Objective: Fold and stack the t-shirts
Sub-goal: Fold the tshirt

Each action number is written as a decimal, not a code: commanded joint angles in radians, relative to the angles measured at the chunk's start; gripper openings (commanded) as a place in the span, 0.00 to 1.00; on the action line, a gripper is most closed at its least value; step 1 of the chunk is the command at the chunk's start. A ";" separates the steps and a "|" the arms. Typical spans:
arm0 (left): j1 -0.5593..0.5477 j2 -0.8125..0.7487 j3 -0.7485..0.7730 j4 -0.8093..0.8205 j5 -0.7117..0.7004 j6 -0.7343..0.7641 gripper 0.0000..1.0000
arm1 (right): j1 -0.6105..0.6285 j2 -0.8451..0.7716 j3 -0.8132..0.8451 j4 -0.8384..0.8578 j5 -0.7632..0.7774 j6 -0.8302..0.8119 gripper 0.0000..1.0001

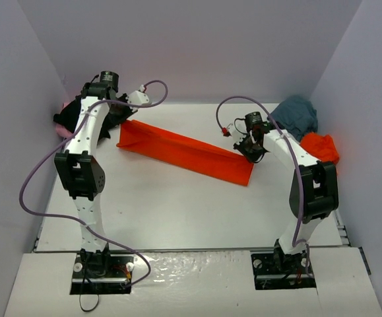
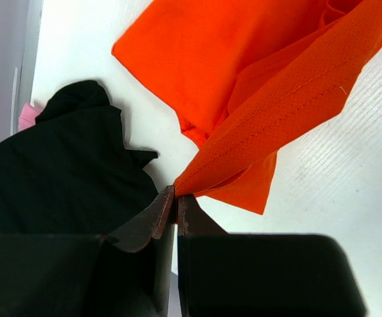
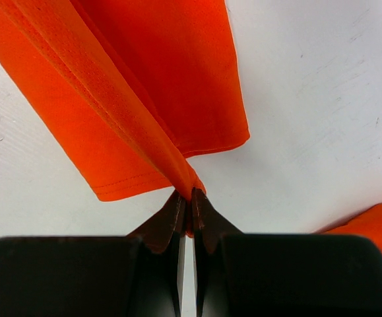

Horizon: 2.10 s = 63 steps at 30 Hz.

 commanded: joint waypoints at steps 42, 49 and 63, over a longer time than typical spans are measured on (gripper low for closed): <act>-0.041 0.375 0.442 0.010 0.013 0.027 0.00 | -0.047 0.121 0.022 0.201 0.379 0.192 0.50; -0.051 0.378 0.442 0.053 0.019 0.016 0.00 | -0.047 0.094 0.019 0.210 0.344 0.183 0.42; -0.092 0.518 0.528 0.229 -0.037 -0.020 0.00 | -0.047 0.094 -0.009 0.223 0.315 0.186 0.36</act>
